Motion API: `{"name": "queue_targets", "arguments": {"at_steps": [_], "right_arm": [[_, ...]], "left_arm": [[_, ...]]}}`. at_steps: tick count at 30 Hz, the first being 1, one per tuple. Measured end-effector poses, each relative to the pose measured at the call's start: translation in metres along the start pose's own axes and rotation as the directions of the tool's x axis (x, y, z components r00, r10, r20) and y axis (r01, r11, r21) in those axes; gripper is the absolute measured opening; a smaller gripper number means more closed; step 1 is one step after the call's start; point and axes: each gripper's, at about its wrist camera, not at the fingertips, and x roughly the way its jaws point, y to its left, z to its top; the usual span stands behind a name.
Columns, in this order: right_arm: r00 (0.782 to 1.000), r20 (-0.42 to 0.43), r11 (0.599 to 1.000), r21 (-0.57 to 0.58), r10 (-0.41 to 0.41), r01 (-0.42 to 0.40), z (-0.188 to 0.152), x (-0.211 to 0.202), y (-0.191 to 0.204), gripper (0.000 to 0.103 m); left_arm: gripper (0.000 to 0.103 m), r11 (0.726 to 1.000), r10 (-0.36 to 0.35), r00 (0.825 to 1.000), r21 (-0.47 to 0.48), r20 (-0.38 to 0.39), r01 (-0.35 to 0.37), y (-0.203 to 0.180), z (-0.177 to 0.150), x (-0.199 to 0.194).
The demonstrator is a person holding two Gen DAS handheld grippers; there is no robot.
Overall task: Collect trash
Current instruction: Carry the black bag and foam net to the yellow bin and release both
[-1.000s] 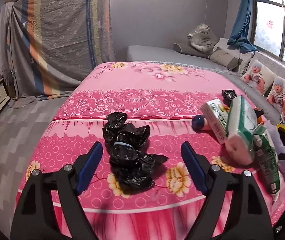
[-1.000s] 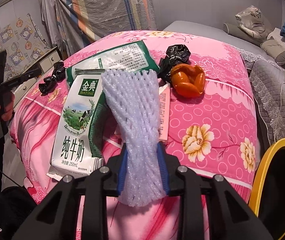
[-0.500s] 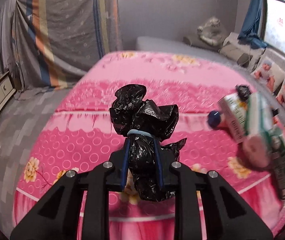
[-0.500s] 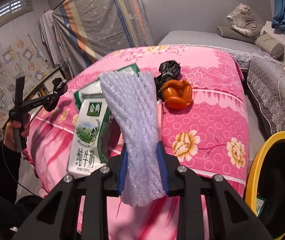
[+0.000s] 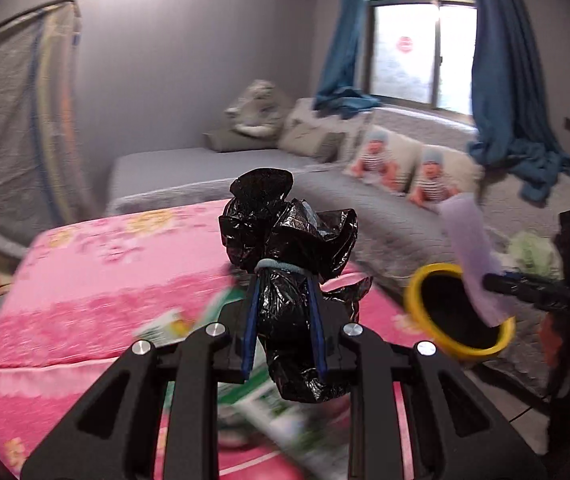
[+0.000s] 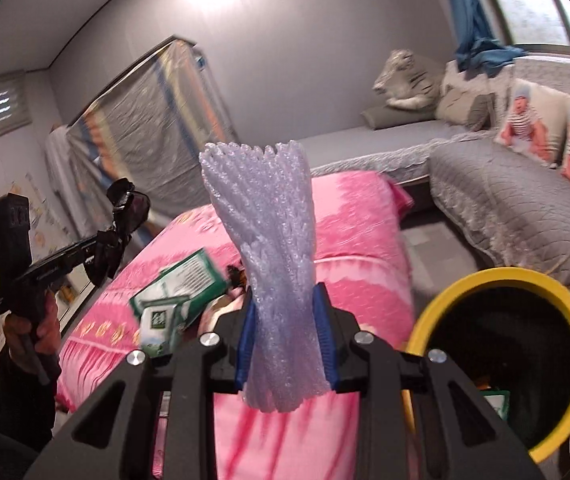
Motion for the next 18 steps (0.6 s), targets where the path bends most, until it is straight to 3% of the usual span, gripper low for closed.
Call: {"name": "queue_targets", "arguments": {"at_steps": [7, 13, 18], "right_arm": [[0.978, 0.122, 0.984, 0.075, -0.169, 0.161, 0.006, -0.054, -0.042, 0.026], [0.941, 0.196, 0.956, 0.162, -0.274, 0.245, 0.002, -0.086, -0.077, 0.026], [0.917, 0.208, 0.933, 0.2, -0.34, 0.3, -0.004, -0.096, -0.096, 0.026]], "left_arm": [[0.021, 0.99, -0.134, 0.991, 0.052, 0.019, 0.133, -0.087, 0.023, 0.047], [0.021, 0.986, -0.147, 0.989, 0.083, -0.002, 0.147, -0.14, 0.028, 0.071], [0.021, 0.981, -0.16, 0.987, 0.113, 0.0, 0.159, -0.173, 0.027, 0.08]]}}
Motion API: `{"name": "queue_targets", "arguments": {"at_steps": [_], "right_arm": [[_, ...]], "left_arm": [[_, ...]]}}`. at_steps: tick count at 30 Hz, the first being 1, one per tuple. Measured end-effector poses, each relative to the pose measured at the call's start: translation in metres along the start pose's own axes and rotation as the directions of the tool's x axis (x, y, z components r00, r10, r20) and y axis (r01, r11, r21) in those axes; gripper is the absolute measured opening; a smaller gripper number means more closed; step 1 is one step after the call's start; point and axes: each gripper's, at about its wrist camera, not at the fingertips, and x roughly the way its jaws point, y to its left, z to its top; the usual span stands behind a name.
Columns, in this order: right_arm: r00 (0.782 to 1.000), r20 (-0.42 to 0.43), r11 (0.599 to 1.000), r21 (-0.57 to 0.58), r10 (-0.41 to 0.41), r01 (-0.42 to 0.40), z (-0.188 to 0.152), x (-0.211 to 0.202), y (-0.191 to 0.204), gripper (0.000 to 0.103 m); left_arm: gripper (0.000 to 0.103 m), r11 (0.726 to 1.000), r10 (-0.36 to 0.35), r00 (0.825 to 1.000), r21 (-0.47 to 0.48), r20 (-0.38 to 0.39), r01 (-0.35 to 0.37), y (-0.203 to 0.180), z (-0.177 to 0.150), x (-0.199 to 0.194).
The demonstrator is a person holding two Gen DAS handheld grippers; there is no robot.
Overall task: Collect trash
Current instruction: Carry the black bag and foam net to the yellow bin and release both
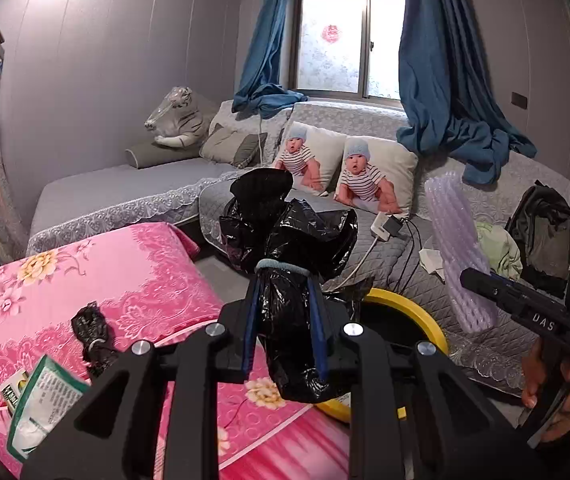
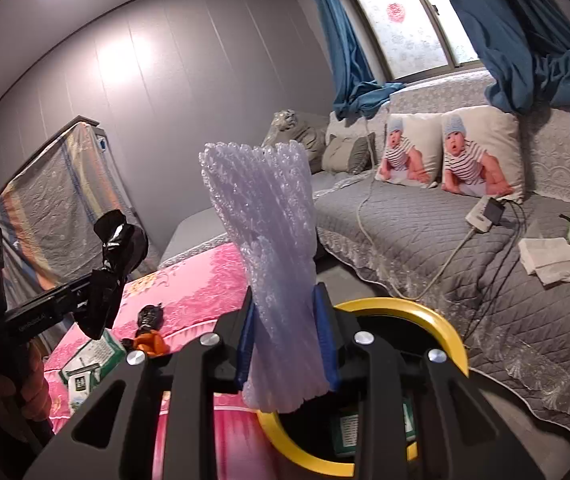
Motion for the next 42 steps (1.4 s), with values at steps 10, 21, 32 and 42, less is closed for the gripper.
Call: {"name": "queue_targets", "arguments": {"at_steps": [10, 21, 32, 42], "right_arm": [[0.996, -0.042, 0.995, 0.057, -0.079, 0.081, -0.015, 0.013, -0.03, 0.026], [0.981, -0.154, 0.987, 0.09, -0.12, 0.135, -0.037, 0.045, -0.046, 0.026], [0.944, -0.28, 0.975, 0.087, -0.174, 0.206, -0.069, 0.081, -0.063, 0.027], [0.925, -0.32, 0.962, 0.108, -0.205, 0.251, -0.081, 0.097, -0.082, 0.041]], "left_arm": [[0.022, 0.998, -0.07, 0.996, 0.002, -0.049, 0.07, -0.036, -0.002, 0.044], [0.022, 0.996, -0.084, 0.986, -0.022, -0.143, 0.081, -0.046, -0.021, 0.108], [0.022, 0.999, -0.031, 0.956, -0.004, -0.291, 0.032, -0.051, -0.054, 0.168], [0.067, 0.997, 0.014, 0.956, -0.064, -0.293, -0.034, -0.044, -0.056, 0.184]]}}
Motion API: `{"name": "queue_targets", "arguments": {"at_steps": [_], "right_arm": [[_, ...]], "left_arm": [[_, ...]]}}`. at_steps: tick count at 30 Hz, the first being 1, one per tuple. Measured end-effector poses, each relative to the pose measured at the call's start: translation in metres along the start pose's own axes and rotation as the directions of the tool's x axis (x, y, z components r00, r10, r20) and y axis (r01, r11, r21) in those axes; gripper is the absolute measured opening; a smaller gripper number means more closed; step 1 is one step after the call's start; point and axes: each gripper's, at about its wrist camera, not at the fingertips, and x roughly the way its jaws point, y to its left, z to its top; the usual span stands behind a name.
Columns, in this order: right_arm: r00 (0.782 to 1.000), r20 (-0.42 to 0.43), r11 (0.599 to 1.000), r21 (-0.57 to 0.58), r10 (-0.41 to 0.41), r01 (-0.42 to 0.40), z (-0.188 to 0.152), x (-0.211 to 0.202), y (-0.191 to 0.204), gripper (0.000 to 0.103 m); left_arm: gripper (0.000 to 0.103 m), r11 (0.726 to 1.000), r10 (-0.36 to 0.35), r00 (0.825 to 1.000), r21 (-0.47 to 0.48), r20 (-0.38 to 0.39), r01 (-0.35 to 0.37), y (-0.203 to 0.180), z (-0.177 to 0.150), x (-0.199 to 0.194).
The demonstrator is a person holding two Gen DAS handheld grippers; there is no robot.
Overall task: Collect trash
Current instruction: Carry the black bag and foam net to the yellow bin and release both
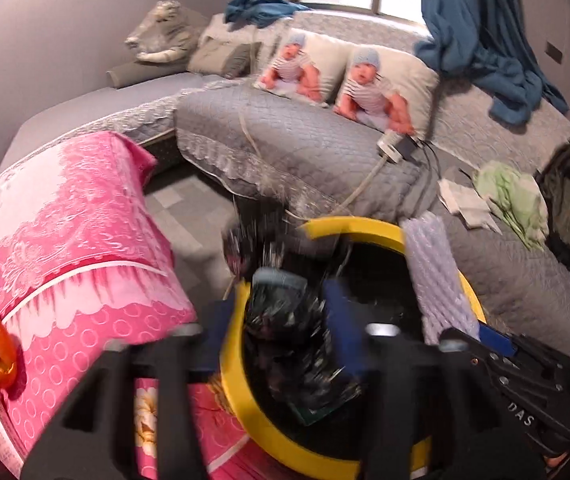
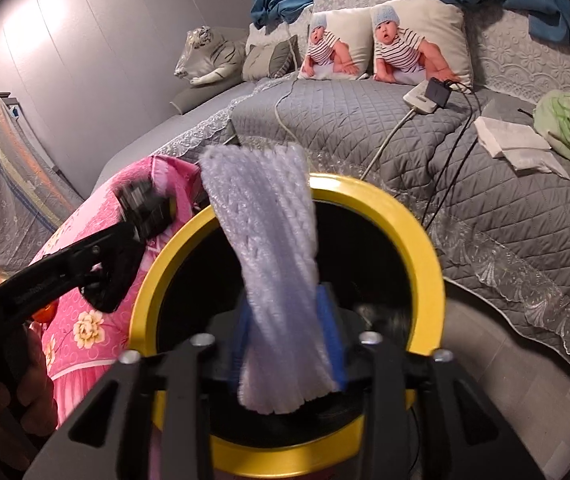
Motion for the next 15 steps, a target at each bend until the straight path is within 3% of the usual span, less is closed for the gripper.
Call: {"name": "queue_targets", "arguments": {"at_steps": [3, 4, 8, 11, 15], "right_arm": [[0.999, 0.043, 1.0, 0.014, -0.022, 0.021, 0.004, -0.009, -0.003, 0.053], [0.998, 0.058, 0.999, 0.017, -0.029, 0.028, 0.006, -0.014, -0.003, 0.056], [0.985, 0.167, 0.998, 0.058, -0.032, 0.022, 0.012, -0.041, -0.005, 0.081], [0.97, 0.243, 0.998, 0.044, 0.027, -0.039, 0.015, -0.061, 0.002, 0.093], [0.934, 0.294, 0.979, -0.086, 0.204, -0.187, 0.015, -0.084, 0.032, 0.095]], "left_arm": [[0.074, 0.998, 0.0, 1.0, -0.058, 0.015, 0.001, 0.011, 0.0, -0.007], [0.081, 0.997, 0.009, 1.0, -0.072, 0.025, -0.007, 0.015, 0.0, -0.01], [0.089, 0.987, 0.057, 0.992, -0.158, 0.111, -0.04, 0.035, -0.002, -0.037], [0.091, 0.969, 0.08, 0.978, -0.244, 0.191, -0.032, 0.057, -0.006, -0.069], [0.094, 0.936, 0.091, 0.934, -0.349, 0.345, 0.037, 0.096, -0.011, -0.141]]}}
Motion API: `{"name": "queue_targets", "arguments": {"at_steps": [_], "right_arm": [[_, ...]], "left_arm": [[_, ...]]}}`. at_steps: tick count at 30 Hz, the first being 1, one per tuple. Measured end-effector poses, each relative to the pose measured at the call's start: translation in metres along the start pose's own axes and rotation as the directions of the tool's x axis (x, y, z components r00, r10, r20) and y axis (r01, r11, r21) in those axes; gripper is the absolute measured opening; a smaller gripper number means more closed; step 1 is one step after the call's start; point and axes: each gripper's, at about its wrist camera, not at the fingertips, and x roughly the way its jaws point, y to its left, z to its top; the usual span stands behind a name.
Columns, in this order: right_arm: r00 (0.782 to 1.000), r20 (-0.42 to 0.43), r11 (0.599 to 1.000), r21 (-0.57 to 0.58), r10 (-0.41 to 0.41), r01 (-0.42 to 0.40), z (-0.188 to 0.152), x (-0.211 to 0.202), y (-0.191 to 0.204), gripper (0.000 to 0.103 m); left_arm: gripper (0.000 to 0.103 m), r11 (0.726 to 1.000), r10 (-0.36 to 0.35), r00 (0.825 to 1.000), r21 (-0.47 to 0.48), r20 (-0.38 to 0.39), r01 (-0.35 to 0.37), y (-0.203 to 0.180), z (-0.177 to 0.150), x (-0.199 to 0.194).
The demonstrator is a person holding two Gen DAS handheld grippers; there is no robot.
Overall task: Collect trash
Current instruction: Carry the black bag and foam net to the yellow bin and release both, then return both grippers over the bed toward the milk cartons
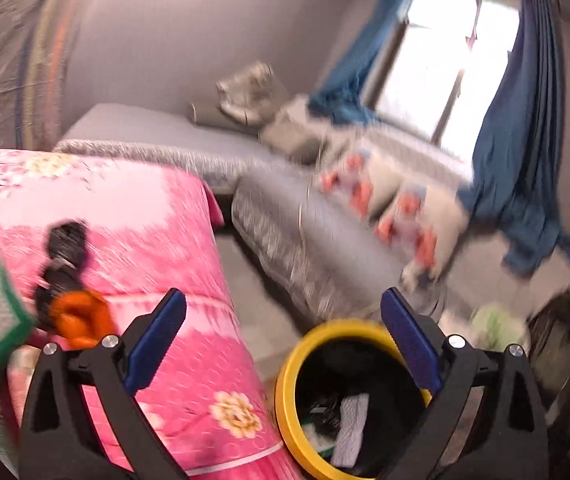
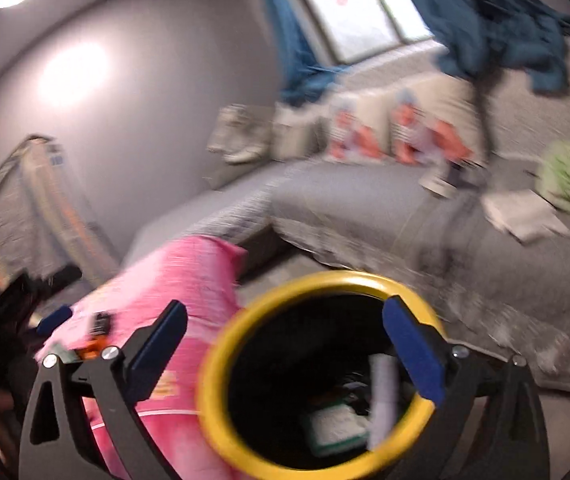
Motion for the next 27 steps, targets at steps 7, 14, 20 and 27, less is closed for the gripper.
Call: {"name": "queue_targets", "arguments": {"at_steps": [7, 14, 20, 27], "right_arm": [[0.896, -0.162, 0.895, -0.113, 0.413, -0.433, -0.009, 0.007, 0.091, 0.095], [0.72, -0.498, 0.702, -0.27, 0.483, -0.658, -0.07, 0.026, 0.217, 0.095], [0.615, -0.654, 0.64, -0.252, 0.44, -0.726, -0.114, 0.046, 0.288, 0.095], [0.608, -0.718, 0.666, -0.273, 0.339, -0.694, -0.143, 0.067, 0.328, 0.095]], "left_arm": [[0.095, 0.997, 0.046, 0.967, 0.041, 0.252, -0.058, 0.068, 0.051, -0.117], [0.095, 0.928, 0.267, 0.943, 0.212, 0.199, -0.307, 0.148, 0.051, -0.183], [0.095, 0.88, 0.37, 0.926, 0.291, 0.075, -0.375, 0.203, 0.01, -0.207], [0.095, 0.899, 0.348, 0.937, 0.282, 0.008, -0.336, 0.233, -0.024, -0.221]]}}
